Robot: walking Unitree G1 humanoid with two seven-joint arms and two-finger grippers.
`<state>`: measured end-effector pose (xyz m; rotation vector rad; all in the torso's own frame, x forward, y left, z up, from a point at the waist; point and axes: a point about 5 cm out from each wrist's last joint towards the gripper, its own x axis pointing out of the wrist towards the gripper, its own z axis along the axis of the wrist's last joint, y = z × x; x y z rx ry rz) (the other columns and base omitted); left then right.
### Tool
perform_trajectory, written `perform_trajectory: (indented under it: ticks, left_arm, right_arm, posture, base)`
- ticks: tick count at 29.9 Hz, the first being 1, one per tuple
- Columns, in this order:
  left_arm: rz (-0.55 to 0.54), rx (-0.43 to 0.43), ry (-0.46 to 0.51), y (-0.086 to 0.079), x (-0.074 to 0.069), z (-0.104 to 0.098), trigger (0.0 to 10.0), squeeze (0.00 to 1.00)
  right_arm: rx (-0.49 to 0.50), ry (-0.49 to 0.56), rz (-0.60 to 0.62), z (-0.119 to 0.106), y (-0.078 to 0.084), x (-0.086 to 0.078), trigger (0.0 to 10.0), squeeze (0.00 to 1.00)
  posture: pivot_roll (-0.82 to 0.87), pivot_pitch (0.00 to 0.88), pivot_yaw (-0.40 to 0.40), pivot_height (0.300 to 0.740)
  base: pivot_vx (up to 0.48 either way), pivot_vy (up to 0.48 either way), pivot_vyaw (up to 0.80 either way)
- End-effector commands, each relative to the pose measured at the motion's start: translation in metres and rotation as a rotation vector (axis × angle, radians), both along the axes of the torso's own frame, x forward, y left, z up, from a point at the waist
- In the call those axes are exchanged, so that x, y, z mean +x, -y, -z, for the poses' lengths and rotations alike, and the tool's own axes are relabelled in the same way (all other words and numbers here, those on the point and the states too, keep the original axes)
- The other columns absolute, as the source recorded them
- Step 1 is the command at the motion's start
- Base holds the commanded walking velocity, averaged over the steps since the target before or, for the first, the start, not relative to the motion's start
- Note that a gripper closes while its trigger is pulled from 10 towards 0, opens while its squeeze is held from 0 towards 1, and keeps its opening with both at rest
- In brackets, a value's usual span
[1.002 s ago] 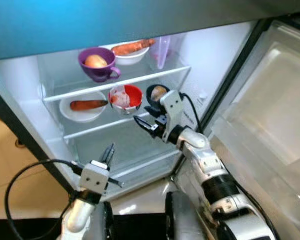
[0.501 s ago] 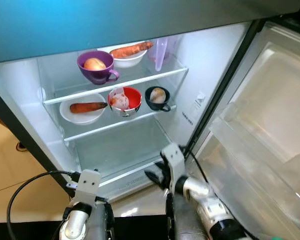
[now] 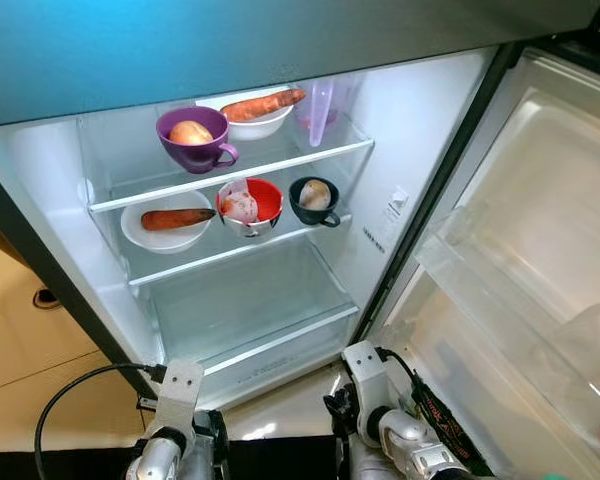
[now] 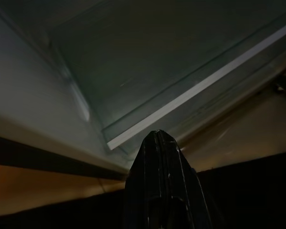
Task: Restocking fridge
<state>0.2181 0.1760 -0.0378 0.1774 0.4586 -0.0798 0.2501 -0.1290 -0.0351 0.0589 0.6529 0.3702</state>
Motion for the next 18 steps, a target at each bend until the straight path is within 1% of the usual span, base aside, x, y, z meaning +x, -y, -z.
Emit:
perform_trajectory:
  ticks: [1,4,10,12,18]
  left_arm:
    - [-0.009,0.005,-0.048,0.000,-0.011,0.009,10.0,0.00]
    - [-0.006,0.004,-0.062,-0.001,-0.016,0.013,10.0,0.00]
    - [-0.009,0.010,-0.087,-0.003,-0.021,0.018,10.0,0.00]
    - [-0.009,0.010,-0.087,-0.003,-0.021,0.018,10.0,0.00]
    - [-0.029,0.022,-0.069,-0.005,-0.024,0.019,10.0,0.00]
  right_arm:
    - [0.009,-0.046,0.045,0.009,0.004,-0.010,10.0,0.00]
    - [-0.031,-0.049,0.045,0.014,0.005,-0.015,10.0,0.00]
    - [-0.010,-0.052,0.106,0.016,0.009,-0.017,10.0,0.00]
    - [-0.010,-0.052,0.106,0.016,0.009,-0.017,10.0,0.00]
    - [-0.035,-0.075,0.099,0.021,0.016,-0.023,10.0,0.00]
  posture:
    - [-0.12,0.126,-0.031,0.608]
    - [-0.12,0.122,-0.030,0.623]
    - [-0.12,0.118,-0.030,0.623]
    - [-0.12,0.118,-0.030,0.623]
    - [-0.11,0.118,-0.037,0.623]
  base:
    - [0.000,0.000,0.00]
    - [0.000,0.000,0.00]
    - [0.000,0.000,0.00]
    - [0.000,0.000,0.00]
    - [0.000,0.000,0.00]
